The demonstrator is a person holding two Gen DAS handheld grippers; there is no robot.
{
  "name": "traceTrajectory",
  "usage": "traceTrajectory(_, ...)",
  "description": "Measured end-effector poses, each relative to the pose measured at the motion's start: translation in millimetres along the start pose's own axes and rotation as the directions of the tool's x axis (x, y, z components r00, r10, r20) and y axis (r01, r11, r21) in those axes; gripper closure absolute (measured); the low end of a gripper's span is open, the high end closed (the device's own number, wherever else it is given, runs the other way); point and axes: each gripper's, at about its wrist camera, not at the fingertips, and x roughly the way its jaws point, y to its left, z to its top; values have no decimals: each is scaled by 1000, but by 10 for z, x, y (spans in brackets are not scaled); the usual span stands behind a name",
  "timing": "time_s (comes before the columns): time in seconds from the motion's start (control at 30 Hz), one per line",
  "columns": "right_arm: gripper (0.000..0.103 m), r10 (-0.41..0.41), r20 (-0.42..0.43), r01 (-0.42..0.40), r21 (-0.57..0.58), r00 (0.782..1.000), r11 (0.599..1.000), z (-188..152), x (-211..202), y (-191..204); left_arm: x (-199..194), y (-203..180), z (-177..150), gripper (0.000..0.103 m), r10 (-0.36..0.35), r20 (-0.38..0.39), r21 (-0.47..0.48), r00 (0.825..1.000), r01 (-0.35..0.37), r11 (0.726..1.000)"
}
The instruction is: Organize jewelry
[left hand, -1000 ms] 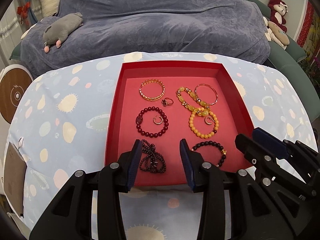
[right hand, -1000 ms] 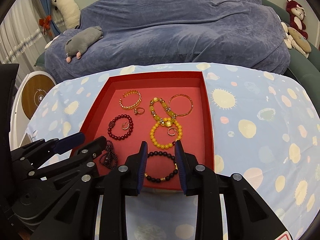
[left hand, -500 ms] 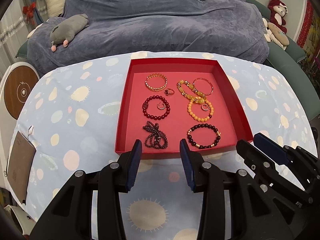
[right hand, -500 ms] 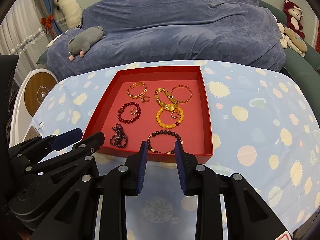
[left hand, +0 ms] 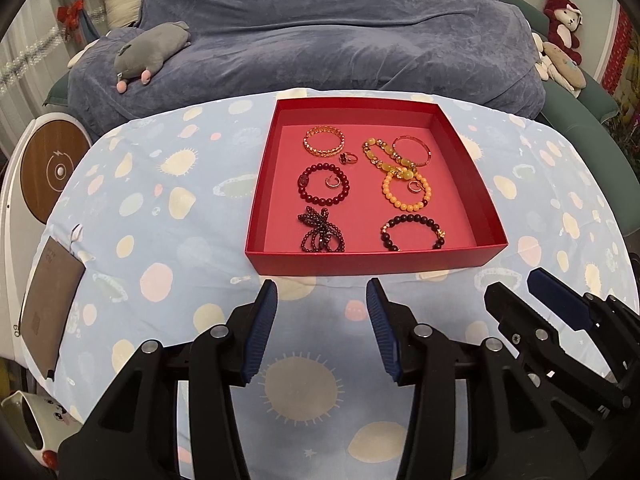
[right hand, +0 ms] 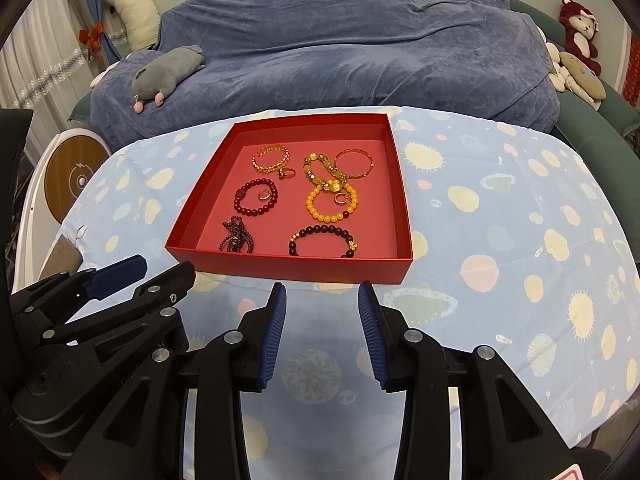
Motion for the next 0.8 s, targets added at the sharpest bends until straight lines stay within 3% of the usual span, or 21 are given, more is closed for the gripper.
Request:
traceTrajectory(0.4,42,-22,6,22,32,1000,999,-61,-22,-108,-39,76,-60,34,40,6,-22,999,-40,999)
traceTrajectory(0.8,40,-45,2,45,23,999,999,-65,14,-141,-26,103,-98,18,78,20,-34,997,-78,996)
